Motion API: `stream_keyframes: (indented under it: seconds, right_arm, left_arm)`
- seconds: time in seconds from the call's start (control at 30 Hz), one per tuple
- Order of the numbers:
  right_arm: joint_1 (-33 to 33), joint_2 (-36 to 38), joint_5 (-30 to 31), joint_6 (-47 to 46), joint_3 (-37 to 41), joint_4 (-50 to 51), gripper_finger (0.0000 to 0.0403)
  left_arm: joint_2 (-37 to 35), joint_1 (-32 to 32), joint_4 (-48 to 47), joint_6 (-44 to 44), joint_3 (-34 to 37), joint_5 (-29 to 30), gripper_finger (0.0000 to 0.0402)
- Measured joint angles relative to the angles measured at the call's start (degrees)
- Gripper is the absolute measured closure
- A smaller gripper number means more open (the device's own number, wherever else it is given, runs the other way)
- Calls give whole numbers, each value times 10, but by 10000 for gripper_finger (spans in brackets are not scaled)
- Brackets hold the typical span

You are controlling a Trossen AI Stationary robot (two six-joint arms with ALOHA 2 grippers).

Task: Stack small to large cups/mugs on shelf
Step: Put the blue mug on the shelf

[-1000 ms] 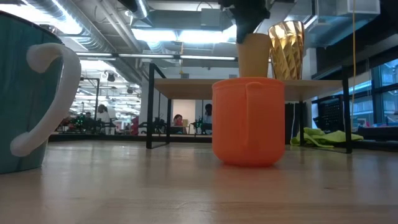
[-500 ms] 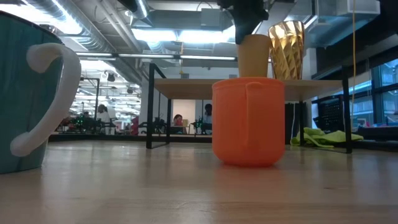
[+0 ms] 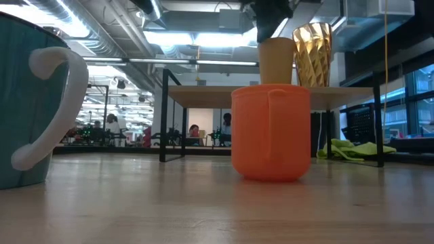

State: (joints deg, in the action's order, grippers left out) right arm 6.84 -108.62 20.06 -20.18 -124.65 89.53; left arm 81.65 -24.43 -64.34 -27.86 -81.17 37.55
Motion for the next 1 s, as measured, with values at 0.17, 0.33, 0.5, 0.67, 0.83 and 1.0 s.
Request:
stream_keyframes:
  seconds: [0.17,0.33,0.5,0.67,0.83,1.0]
  right_arm:
    - [-12,0,13,13,-46,6,299]
    - [-51,1,15,40,-105,1,299]
    - [-142,36,-6,63,-96,-33,299]
    - [-266,49,90,83,-103,-103,299]
    - [-340,56,200,28,-103,-86,299]
    - [-369,55,205,-76,-103,-17,299]
  left_arm:
    - [0,7,11,15,0,-2,344]
    - [0,19,9,26,0,-2,344]
    - [-1,34,17,34,43,-76,344]
    - [-1,11,76,29,102,-120,344]
    - [-1,-16,109,29,87,-154,344]
    - [-1,-10,18,-28,82,-300,344]
